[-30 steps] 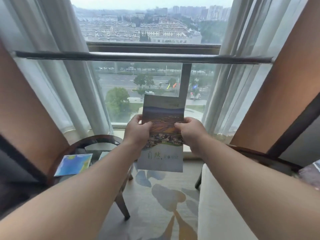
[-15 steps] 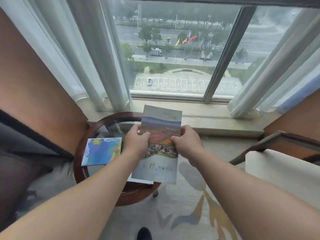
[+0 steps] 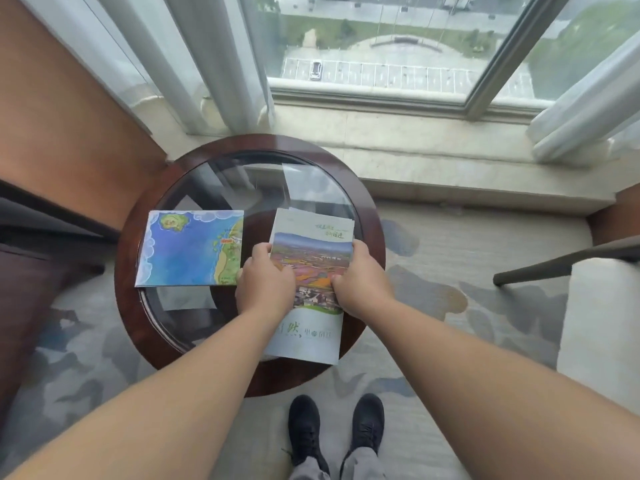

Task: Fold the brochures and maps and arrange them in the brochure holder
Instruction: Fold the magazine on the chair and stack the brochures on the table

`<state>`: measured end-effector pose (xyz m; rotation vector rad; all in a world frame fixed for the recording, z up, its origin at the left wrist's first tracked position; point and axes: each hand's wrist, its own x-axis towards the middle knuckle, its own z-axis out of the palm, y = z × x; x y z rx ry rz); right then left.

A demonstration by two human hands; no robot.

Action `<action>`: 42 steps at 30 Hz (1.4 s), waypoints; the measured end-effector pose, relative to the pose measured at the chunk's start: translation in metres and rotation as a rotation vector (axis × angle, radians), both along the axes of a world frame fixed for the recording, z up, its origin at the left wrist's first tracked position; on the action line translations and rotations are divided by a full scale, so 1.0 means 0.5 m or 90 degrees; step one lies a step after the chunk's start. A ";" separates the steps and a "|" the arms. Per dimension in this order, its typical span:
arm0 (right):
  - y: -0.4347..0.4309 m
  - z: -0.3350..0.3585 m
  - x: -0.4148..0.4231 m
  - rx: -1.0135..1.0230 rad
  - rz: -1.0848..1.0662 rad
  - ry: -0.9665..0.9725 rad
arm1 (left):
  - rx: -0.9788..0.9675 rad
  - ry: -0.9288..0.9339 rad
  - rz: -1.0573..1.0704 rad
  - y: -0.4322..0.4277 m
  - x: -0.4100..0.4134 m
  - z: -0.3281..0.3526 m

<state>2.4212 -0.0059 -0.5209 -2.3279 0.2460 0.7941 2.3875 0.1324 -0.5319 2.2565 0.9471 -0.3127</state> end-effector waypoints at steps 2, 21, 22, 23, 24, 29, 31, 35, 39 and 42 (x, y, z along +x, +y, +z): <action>0.008 -0.021 0.010 -0.013 0.010 -0.003 | 0.038 0.006 0.002 -0.004 0.009 -0.016; -0.004 -0.049 0.072 -0.220 0.383 -0.098 | 0.187 -0.025 -0.046 -0.023 0.040 -0.074; -0.007 -0.049 0.078 -0.223 0.411 -0.088 | 0.188 -0.055 -0.082 -0.034 0.048 -0.077; -0.008 -0.051 0.083 -0.223 0.430 -0.082 | 0.183 -0.075 -0.126 -0.046 0.060 -0.082; -0.008 -0.053 0.086 -0.224 0.446 -0.078 | 0.175 -0.081 -0.169 -0.058 0.074 -0.089; -0.006 -0.063 0.086 -0.249 0.485 -0.080 | 0.228 -0.012 -0.278 -0.085 0.093 -0.154; -0.008 -0.063 0.083 -0.249 0.483 -0.110 | 0.273 -0.005 -0.309 -0.086 0.084 -0.166; -0.014 -0.064 0.077 -0.266 0.485 -0.133 | 0.276 -0.012 -0.363 -0.079 0.043 -0.161; -0.011 -0.066 0.074 -0.287 0.494 -0.122 | 0.288 -0.032 -0.393 -0.068 -0.051 -0.157; -0.007 -0.063 0.073 -0.298 0.495 -0.103 | 0.304 -0.006 -0.423 -0.062 -0.112 -0.159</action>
